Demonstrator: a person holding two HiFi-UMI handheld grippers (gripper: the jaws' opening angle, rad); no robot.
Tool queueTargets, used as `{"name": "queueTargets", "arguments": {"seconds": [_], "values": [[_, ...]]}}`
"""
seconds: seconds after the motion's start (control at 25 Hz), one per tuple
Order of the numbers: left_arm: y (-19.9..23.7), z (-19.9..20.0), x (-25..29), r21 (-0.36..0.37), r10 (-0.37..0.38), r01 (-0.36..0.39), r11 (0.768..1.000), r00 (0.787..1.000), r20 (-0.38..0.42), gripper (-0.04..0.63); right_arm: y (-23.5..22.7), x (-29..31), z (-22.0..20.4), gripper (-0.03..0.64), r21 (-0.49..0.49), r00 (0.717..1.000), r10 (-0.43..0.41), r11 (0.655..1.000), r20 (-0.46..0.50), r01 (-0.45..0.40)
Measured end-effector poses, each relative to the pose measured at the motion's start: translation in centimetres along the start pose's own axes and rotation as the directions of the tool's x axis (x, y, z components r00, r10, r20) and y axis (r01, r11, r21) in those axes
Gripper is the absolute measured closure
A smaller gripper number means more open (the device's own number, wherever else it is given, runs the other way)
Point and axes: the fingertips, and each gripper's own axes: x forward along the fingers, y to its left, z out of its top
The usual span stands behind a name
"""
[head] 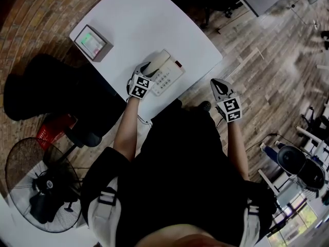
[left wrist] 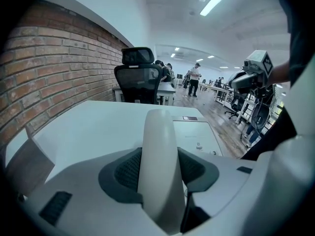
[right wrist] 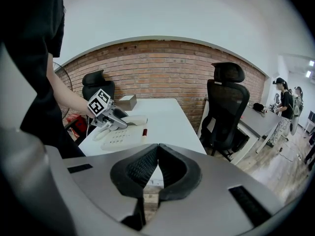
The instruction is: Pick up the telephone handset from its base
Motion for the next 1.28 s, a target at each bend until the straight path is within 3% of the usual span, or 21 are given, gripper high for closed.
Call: {"name": "queueTargets", "arguments": {"seconds": [0.52, 1.28], "values": [[-0.1, 1.6, -2.5, -0.034, 0.076, -0.075, 0.997, 0.996, 0.045, 0.377, -0.7, -1.0, 0.9, 0.618, -0.018, 0.998, 0.021, 1.000, 0.056, -0.020], [-3.6, 4.1, -7.5, -0.107, 0.203, -0.194, 0.975, 0.975, 0.091, 0.377, -1.5, -2.5, 1.8, 0.618, -0.076, 0.985, 0.130, 0.990, 0.115, -0.121]]}}
